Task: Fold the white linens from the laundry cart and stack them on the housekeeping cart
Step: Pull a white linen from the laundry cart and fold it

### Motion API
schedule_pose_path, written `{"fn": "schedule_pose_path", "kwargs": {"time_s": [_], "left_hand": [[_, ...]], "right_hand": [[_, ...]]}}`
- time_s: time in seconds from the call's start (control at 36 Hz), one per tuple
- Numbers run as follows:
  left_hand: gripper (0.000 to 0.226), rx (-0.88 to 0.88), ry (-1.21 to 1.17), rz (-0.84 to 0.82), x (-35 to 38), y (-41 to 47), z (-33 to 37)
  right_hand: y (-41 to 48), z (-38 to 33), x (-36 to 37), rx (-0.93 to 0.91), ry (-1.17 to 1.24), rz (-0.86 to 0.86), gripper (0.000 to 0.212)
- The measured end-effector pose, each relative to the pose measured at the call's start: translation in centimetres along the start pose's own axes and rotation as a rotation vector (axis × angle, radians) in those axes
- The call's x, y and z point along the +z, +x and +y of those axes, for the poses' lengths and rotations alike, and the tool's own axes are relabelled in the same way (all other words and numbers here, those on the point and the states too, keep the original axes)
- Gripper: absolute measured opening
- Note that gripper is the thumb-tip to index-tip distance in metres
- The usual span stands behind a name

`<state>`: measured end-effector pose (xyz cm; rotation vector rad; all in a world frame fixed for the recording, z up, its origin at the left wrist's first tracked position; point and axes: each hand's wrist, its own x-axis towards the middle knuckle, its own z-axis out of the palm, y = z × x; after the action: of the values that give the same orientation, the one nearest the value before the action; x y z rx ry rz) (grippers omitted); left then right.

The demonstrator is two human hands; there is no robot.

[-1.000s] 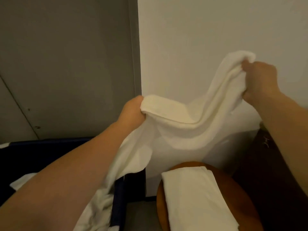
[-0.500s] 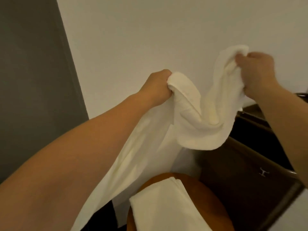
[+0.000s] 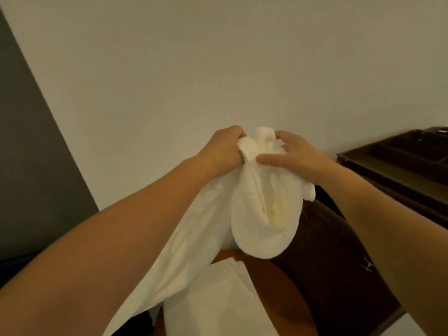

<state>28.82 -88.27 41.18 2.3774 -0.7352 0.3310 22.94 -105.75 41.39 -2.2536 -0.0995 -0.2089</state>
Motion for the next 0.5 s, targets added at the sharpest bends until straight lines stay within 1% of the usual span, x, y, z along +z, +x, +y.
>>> {"fn": "schedule_pose_path", "kwargs": {"time_s": [0.06,0.08,0.11,0.17,0.19,0.22,0.28,0.33,0.44,0.5], "left_hand": [[0.026,-0.063,0.014,0.007,0.4,0.0,-0.7],[0.027,-0.092,0.018,0.014,0.5,-0.1,-1.0],[0.026,-0.119,0.017,0.025,0.5,-0.1,-1.3],[0.024,-0.164,0.012,0.057,0.5,-0.3,-1.6],[0.024,-0.182,0.009,0.071,0.5,-0.4,-1.7],[0.024,-0.197,0.008,0.082,0.5,-0.5,-1.8],[0.029,-0.212,0.017,0.093,0.5,-0.9,-1.9],[0.036,-0.220,0.028,0.091,0.4,-1.5,-2.1],[0.043,-0.223,-0.002,0.067,0.0,-3.2,-2.8],[0.046,-0.256,-0.035,0.064,0.1,-4.4,-3.4]], "right_hand": [[1.1,0.8,0.8,-0.053,-0.054,-0.148,0.081],[1.7,1.2,1.2,-0.071,-0.073,-0.201,0.088],[2.3,1.3,1.7,-0.088,-0.088,-0.244,0.088],[3.2,1.6,2.7,-0.127,-0.116,-0.285,0.084],[3.6,1.8,3.3,-0.146,-0.128,-0.274,0.082],[3.9,1.9,3.7,-0.166,-0.133,-0.248,0.075],[4.3,2.0,4.4,-0.217,-0.118,-0.191,0.049],[4.5,1.9,4.7,-0.259,-0.117,-0.191,0.033],[5.1,1.4,4.6,-0.316,-0.123,-0.218,0.022],[5.4,0.8,4.3,-0.339,-0.143,-0.222,0.022]]}}
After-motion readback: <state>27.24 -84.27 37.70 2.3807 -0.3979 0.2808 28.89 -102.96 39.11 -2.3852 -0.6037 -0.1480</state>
